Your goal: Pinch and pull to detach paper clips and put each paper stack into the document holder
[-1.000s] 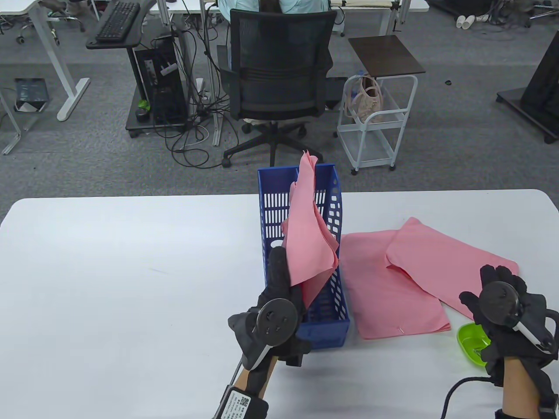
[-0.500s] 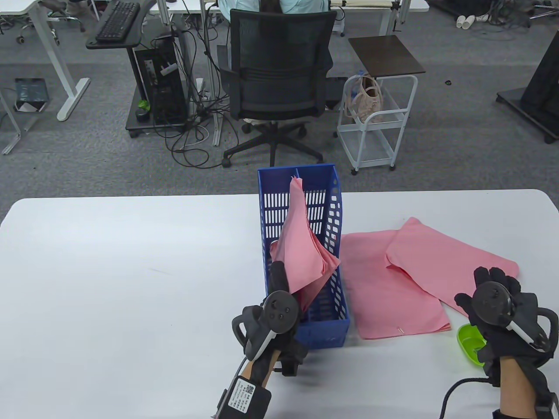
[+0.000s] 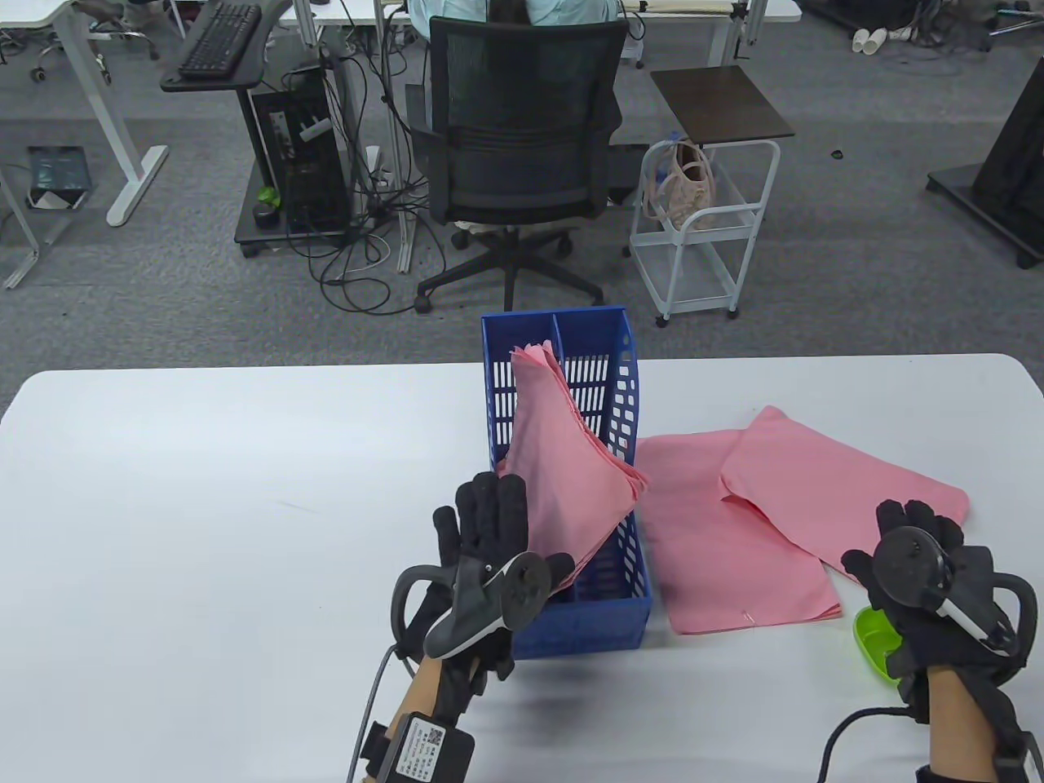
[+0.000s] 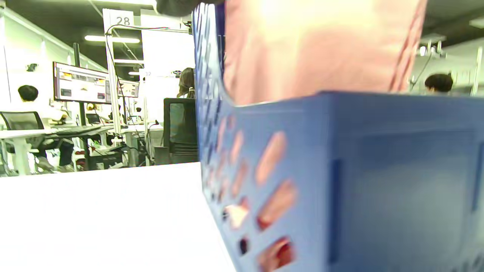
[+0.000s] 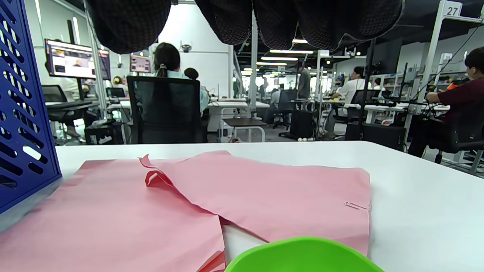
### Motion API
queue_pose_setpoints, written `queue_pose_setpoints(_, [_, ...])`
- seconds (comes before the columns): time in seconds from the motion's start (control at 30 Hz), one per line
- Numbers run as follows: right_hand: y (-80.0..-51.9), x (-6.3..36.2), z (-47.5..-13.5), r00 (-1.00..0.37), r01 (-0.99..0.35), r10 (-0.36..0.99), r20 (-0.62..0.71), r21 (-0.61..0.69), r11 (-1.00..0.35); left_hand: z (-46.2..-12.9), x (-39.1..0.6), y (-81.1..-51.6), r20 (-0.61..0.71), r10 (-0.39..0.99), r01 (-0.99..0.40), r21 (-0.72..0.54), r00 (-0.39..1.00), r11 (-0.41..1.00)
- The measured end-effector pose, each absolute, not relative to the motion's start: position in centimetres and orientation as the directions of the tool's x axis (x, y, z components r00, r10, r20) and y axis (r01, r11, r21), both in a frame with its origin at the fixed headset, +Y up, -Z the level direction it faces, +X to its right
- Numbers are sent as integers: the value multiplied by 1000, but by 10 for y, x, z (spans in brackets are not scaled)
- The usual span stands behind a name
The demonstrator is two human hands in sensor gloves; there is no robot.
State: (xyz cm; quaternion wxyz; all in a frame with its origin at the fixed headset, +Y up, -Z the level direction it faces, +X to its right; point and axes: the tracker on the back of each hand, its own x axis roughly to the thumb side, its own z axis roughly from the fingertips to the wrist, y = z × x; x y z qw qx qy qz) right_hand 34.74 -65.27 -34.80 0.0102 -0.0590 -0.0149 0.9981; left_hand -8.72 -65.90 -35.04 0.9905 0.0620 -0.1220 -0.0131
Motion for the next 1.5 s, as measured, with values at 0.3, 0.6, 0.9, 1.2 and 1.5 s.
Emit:
queue_pose_setpoints(0.3, [-659,341,-353,-995,-4,4,-99,1,-1000,-357,-124,-690,172,-77,73,29,982,997])
queue_pose_setpoints(0.6, [-652,319,-393,-997,3,-17,-77,185,-983,-356,-141,-700,143,-66,64,17,988,998])
queue_pose_setpoints(0.9, [-661,289,-478,-994,35,-67,-80,354,-935,-354,-150,-695,127,-47,44,27,991,999])
queue_pose_setpoints(1.2, [-727,273,-521,-986,102,-154,-58,519,-849,-355,-162,-694,94,-14,12,27,996,1000])
queue_pose_setpoints(1.5, [-770,284,-531,-980,96,-183,-80,619,-779,-354,-167,-696,76,-18,17,19,997,1000])
